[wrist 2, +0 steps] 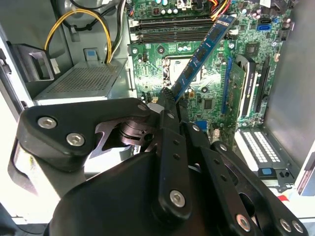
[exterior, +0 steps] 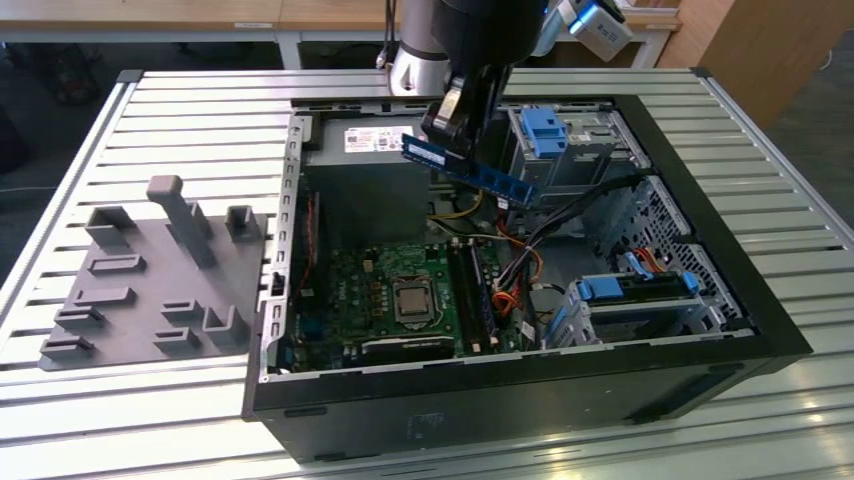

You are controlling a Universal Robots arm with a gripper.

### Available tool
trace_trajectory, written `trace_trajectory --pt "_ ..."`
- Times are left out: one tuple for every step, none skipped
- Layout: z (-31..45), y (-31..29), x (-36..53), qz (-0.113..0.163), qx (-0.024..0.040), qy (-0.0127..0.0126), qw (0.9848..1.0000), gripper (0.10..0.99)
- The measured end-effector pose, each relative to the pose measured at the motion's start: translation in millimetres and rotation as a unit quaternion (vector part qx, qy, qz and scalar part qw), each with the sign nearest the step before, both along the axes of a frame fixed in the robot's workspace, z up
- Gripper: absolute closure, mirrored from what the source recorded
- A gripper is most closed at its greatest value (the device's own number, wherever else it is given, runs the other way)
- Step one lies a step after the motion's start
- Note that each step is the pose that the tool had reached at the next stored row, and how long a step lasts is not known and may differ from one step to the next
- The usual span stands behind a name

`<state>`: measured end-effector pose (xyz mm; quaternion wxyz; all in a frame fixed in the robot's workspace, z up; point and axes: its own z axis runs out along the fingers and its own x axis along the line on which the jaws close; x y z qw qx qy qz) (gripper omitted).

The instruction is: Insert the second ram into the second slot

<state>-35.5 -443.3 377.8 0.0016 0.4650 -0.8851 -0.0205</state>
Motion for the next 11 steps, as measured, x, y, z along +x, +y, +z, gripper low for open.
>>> trace_trajectory --pt "0.0 0.0 0.0 -0.001 0.0 0.0 1.0 0.949" --pt "0.0 0.0 0.0 -0.001 0.0 0.0 1.0 0.949" --pt "0.0 0.0 0.0 -0.002 0.0 0.0 1.0 0.949" --pt "0.0 0.0 0.0 -0.003 0.0 0.0 1.0 0.949" --pt "0.0 0.0 0.0 -0.003 0.0 0.0 1.0 0.949" --pt "0.0 0.0 0.0 -0.004 0.0 0.0 1.0 0.949" --pt "0.0 0.0 0.0 -0.005 0.0 0.0 1.0 0.949" --pt "0.0 0.0 0.0 -0.006 0.0 0.0 1.0 0.949" --pt "0.0 0.0 0.0 -0.006 0.0 0.0 1.0 0.949" --pt "0.0 0.0 0.0 -0.007 0.0 0.0 1.0 0.949" --pt "0.0 0.0 0.0 -0.007 0.0 0.0 1.0 0.949"
